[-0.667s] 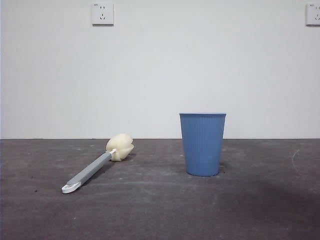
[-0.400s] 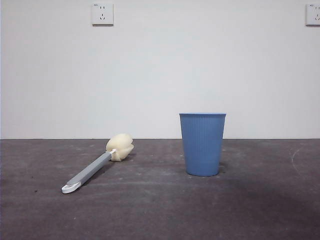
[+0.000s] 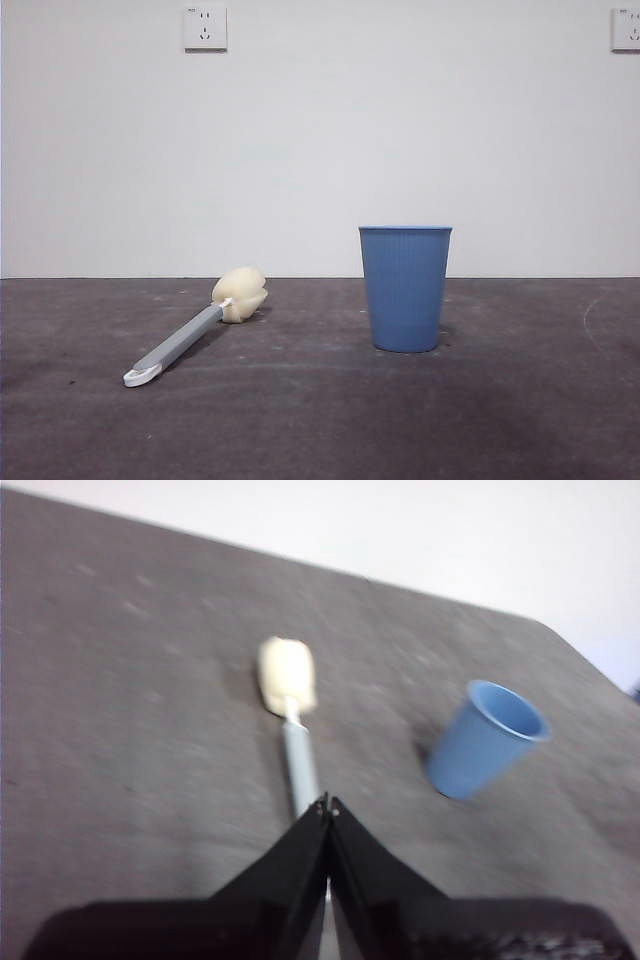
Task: Pick up the cup brush,pick up the cup,insert the brush into the cup,clean the cup,put the cup brush back,put the cup back to the fixed position on the table
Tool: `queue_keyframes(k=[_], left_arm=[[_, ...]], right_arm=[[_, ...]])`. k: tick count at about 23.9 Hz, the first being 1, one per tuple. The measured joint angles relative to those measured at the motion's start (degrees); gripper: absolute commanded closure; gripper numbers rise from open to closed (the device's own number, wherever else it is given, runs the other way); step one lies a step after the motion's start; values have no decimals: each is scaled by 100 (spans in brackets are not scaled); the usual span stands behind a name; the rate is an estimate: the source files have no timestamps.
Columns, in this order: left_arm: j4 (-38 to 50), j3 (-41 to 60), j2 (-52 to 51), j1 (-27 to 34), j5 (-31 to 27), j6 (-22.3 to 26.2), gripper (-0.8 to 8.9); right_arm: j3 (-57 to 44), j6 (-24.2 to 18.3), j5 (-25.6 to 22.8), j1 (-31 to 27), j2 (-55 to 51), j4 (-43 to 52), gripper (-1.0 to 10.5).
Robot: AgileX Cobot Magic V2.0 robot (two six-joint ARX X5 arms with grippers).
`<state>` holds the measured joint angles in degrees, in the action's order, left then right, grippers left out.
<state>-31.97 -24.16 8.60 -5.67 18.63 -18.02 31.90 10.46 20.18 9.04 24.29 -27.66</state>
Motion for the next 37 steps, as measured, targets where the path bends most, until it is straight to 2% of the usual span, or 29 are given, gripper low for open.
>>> queue_keyframes(k=[3, 8, 11, 16, 21, 22, 23, 25, 26, 37], left_arm=[[-407, -468, 415, 0, 243, 50, 820], [-1250, -1163, 1137, 0, 656, 437, 820], [-1718, -1464, 1456, 0, 962, 713, 820], [-2297, -1818, 1729, 0, 1161, 1167, 821], [-2485, -1838, 1749, 0, 1176, 1401, 810], [-2487, -1838, 1749, 0, 1176, 1405, 761], [-2487, -1838, 1749, 0, 1176, 1408, 626], [-2487, -1838, 1753, 0, 1178, 1414, 252], [-2487, -1838, 1753, 0, 1176, 1416, 194], [-2024, -1838, 1971, 0, 1172, 1440, 194]], right_arm=[[549, -348, 389, 0, 415, -817, 958], [1279, -925, 868, 37, 1001, -2070, 958], [1574, -1244, 968, 74, 1213, -2645, 957], [1853, -1711, 981, 107, 1416, -3228, 957], [1856, -1827, 981, 107, 1423, -3259, 935], [1856, -1832, 981, 107, 1423, -3259, 860], [1856, -1836, 981, 107, 1423, -3259, 735], [1856, -1821, 979, 107, 1423, -3257, 467], [1856, -1816, 979, 107, 1423, -3254, 393], [1858, -1261, 968, 107, 1563, -2774, 379]])
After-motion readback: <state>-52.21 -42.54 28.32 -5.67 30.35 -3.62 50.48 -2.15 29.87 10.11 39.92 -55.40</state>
